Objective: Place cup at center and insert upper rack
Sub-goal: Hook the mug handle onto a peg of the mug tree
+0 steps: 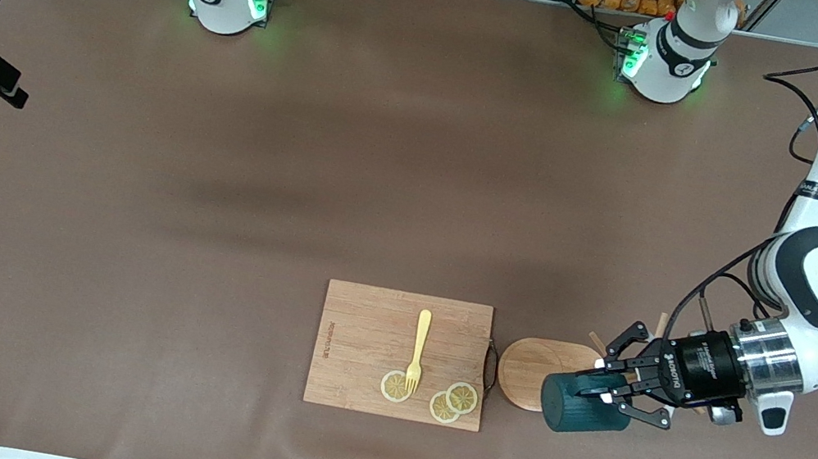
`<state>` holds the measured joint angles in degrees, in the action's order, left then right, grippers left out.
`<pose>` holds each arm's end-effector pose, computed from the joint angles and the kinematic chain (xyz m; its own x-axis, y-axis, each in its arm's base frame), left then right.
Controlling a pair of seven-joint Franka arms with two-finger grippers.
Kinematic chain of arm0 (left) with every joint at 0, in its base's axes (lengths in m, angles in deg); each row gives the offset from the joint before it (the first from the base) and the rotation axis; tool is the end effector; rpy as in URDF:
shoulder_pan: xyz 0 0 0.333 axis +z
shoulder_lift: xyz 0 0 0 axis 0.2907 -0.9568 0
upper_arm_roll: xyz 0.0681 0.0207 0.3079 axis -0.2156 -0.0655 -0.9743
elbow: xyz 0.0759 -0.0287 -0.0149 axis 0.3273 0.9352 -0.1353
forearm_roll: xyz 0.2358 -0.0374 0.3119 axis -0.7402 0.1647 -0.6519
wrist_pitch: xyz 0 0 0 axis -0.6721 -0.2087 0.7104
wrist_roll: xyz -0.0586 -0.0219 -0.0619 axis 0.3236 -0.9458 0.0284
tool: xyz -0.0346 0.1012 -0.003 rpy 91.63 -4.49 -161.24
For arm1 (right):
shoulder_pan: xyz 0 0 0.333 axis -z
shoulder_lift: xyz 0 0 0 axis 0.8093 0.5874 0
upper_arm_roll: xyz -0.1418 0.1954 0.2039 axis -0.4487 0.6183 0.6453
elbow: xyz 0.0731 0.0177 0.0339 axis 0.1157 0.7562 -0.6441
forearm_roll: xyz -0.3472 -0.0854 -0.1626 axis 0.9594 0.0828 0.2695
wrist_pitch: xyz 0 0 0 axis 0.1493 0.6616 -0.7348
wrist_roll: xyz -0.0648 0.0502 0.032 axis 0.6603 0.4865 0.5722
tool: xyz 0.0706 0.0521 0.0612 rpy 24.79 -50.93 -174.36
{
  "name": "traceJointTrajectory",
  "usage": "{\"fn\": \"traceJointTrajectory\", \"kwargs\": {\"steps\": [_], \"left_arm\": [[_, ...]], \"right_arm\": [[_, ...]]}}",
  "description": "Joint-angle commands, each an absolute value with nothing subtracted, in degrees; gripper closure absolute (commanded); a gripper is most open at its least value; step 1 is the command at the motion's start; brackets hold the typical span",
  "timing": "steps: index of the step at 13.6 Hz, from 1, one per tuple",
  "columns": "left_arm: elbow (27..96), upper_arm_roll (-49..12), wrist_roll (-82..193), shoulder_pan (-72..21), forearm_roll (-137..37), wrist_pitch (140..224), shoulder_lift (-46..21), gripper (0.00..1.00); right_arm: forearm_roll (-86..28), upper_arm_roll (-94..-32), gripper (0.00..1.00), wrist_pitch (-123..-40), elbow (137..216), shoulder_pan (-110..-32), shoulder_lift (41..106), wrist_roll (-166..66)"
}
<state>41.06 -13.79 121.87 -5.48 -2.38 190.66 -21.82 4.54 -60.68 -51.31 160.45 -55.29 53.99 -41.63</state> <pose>0.7344 -0.1129 0.4227 0.0270 0.4819 -0.8758 0.9677 0.2070 0.1437 0.5694 -0.0116 0.6399 0.9961 -0.0854 -0.0211 -0.0864 -0.9950 -0.0509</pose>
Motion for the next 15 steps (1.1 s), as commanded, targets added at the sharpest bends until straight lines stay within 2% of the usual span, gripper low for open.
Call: {"fn": "traceJointTrajectory", "kwargs": {"steps": [1,5,11,15], "left_arm": [[43.19,-12.99,118.2,-3.19,-0.72,188.0,-20.37,1.0],[43.19,-12.99,117.93,-3.1,-0.63,187.9,-20.46,1.0],[45.47,-12.99,111.88,-2.14,1.47,187.81,-20.99,1.0],[46.53,-12.99,107.66,0.59,4.2,184.13,-21.17,1.0]], "right_arm": [[4.16,-59.58,0.0,-50.79,160.5,-54.2,53.68,-40.53],[4.33,-59.67,0.0,-45.1,159.98,-53.59,53.68,-40.53],[4.24,-59.58,0.0,-44.82,159.89,-53.68,53.68,-40.71],[4.16,-59.58,0.0,-44.82,159.89,-54.03,53.68,-40.45]]}}
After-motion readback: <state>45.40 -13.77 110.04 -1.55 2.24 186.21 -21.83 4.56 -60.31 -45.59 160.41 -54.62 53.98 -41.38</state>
